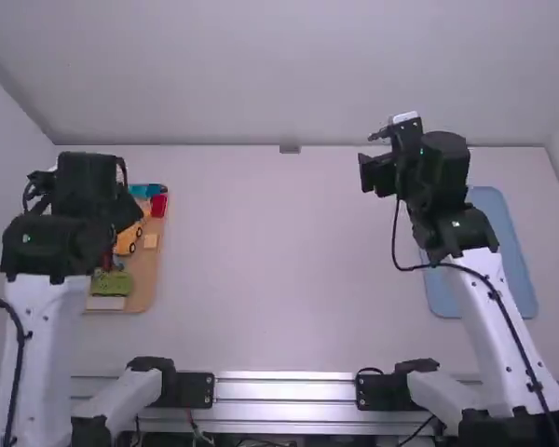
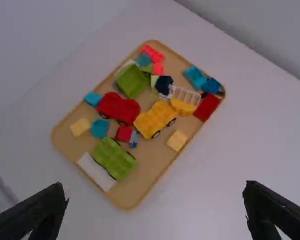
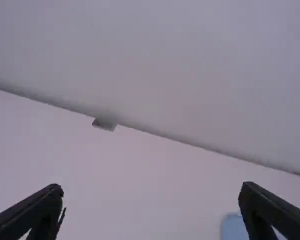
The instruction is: Assemble lego blocks to make yellow taxi
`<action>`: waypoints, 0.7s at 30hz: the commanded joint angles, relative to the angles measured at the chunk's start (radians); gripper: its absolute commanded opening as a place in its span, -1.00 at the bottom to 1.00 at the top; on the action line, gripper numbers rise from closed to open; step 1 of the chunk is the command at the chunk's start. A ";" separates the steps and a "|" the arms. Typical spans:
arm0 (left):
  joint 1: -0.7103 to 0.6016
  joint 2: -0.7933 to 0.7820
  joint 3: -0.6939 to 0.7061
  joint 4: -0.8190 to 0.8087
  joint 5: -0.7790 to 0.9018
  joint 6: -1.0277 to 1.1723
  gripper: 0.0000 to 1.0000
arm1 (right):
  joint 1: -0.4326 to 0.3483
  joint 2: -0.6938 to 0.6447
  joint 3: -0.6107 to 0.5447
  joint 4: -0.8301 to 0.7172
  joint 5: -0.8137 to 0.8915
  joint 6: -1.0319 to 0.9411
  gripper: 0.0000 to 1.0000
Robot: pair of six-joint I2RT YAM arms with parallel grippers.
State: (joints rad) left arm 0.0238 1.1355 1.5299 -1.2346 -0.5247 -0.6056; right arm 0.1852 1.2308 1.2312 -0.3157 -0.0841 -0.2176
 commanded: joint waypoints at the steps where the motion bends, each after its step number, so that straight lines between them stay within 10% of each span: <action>1: 0.051 0.045 0.072 -0.033 -0.047 -0.036 0.92 | 0.010 0.032 0.056 -0.013 -0.233 -0.203 0.92; 21: 0.161 0.154 0.166 0.030 -0.048 0.014 0.99 | -0.060 0.552 0.408 -0.267 -1.123 -0.583 0.98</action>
State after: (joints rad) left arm 0.1749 1.2873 1.6711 -1.2133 -0.5922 -0.6422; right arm 0.1120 1.7439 1.5555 -0.5426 -1.0405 -0.7250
